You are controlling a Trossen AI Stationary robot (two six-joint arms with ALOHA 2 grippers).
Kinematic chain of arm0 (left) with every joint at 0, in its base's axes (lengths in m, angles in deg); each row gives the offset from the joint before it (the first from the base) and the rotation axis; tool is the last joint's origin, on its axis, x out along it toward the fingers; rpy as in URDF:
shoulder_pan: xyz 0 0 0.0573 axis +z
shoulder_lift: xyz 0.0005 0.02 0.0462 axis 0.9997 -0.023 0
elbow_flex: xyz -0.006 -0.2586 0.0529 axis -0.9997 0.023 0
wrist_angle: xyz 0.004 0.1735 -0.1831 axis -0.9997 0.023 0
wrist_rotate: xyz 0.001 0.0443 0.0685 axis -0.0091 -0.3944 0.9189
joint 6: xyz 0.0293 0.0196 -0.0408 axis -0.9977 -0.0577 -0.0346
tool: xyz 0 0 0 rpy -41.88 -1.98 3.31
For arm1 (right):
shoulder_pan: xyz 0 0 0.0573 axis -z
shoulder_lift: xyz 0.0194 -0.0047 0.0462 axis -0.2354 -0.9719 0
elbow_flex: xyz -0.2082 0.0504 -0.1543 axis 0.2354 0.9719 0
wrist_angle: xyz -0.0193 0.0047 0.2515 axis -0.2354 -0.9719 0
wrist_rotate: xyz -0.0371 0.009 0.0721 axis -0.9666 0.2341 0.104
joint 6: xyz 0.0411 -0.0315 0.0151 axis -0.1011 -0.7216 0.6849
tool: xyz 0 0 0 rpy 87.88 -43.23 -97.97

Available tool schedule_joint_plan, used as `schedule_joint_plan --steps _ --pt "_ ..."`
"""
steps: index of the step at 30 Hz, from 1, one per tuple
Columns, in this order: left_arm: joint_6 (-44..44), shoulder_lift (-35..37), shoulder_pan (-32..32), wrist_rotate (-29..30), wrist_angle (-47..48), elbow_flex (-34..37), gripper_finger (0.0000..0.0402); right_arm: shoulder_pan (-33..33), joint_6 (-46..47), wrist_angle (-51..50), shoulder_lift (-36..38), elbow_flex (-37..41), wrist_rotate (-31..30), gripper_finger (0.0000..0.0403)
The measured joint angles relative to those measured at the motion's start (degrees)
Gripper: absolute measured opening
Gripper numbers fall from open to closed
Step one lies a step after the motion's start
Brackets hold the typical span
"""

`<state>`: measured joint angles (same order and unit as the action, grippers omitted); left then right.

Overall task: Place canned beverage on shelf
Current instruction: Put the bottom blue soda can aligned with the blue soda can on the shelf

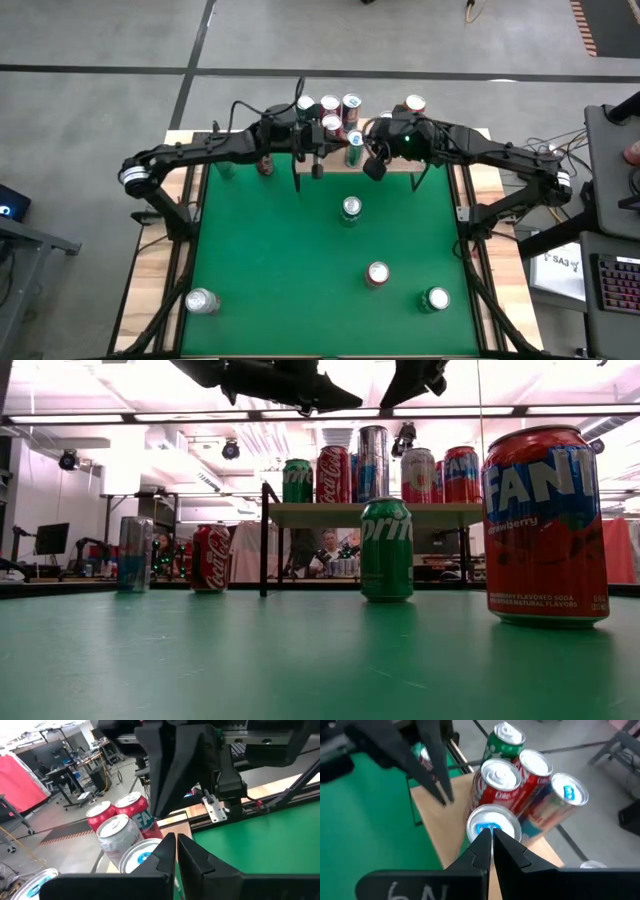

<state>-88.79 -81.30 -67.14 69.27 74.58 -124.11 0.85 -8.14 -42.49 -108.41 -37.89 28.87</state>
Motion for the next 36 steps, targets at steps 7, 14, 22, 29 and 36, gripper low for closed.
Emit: schedule_joint_plan --steps 7,14,22,29,36 --pt "-0.22 -0.85 1.46 0.17 -0.38 -0.52 0.0 3.25 -3.09 7.34 0.04 4.56 2.24 0.0009" --pt "0.11 -1.12 1.99 0.17 -0.79 -0.32 0.0 3.95 -3.04 11.23 0.09 8.1 3.67 0.0009" --pt "0.42 -4.16 1.98 0.79 -0.6 -1.5 0.0 3.95 -2.41 11.01 0.68 8.1 3.66 0.0009" --pt "0.65 -4.28 1.97 2.7 0.0 -1.74 0.0 3.95 -1.67 10.41 2.38 8.1 3.63 0.0009" --pt "1.36 -4.23 1.64 2.75 0.46 -1.74 0.0 3.95 -0.69 8.52 2.37 8.1 3.65 0.0009"
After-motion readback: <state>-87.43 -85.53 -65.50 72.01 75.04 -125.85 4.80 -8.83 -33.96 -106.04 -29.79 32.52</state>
